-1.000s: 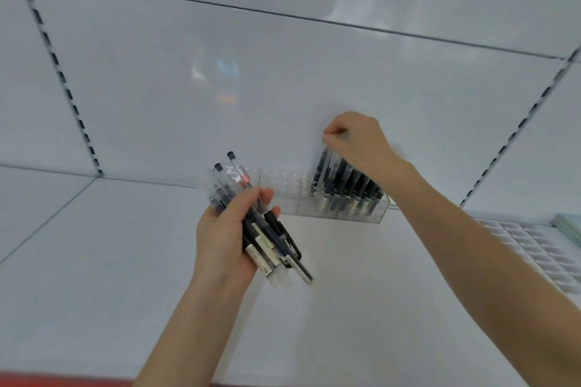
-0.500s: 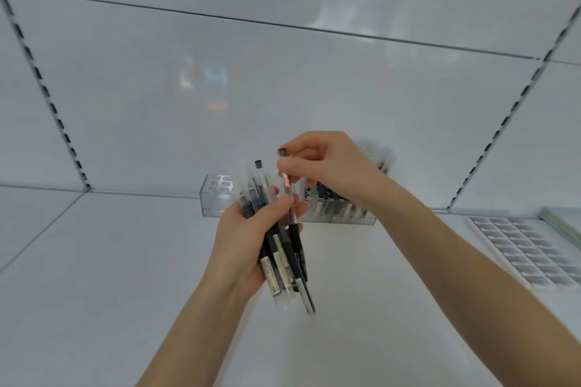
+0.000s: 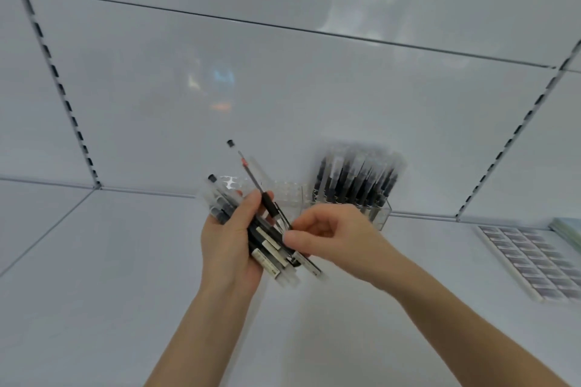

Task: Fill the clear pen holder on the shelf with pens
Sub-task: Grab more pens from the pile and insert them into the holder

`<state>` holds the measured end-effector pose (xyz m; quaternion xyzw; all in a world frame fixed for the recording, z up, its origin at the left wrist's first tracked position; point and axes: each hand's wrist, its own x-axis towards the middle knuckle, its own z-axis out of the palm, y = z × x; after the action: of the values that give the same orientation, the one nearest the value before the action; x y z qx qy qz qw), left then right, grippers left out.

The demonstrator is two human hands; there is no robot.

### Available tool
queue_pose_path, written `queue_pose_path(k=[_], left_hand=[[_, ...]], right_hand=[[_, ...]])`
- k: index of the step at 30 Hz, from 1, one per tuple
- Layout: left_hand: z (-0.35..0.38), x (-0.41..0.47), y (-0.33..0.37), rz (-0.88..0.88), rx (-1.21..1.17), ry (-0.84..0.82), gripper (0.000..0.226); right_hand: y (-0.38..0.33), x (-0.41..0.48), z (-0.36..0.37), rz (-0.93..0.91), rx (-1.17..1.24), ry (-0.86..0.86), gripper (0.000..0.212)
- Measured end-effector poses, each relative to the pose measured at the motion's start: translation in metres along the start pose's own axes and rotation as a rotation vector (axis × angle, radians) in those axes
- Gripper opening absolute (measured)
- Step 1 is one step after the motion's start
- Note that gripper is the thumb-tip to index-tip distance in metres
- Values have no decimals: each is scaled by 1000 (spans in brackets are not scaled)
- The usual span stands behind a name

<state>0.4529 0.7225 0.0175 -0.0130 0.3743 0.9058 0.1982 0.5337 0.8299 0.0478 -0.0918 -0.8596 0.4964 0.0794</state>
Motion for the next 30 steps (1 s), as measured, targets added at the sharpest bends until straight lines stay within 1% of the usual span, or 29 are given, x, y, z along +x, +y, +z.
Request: queue_pose_path(k=[4,7,10,13,15,19,24,30], left_hand=[[-8,2,2,15,-34,28,12],[-20,4,9,28,-46,101,4],[-32,5,20,32,-74,145,6],[-41,6,30,39,-56,142,12],[-44,5,35,50,-45,140,14],[-49,4,41,49,-52,157,14],[-55,3,44,36,-69,175,14],[-58,3,44,36,-75,170,11]], right_hand=[[5,11,1,-16,-9,117,6],[1,32,-11,-71,111,287,12],[-8,61,-19,-184,195,427,10],[-15,95,-20,-275,163,491,6],[-17,116,-15,-336,60,488,2],[-24,147,-3,-401,-85,416,5],[-43,164,5,-487,-242,382,11],[-60,174,8,-551,-411,285,14]])
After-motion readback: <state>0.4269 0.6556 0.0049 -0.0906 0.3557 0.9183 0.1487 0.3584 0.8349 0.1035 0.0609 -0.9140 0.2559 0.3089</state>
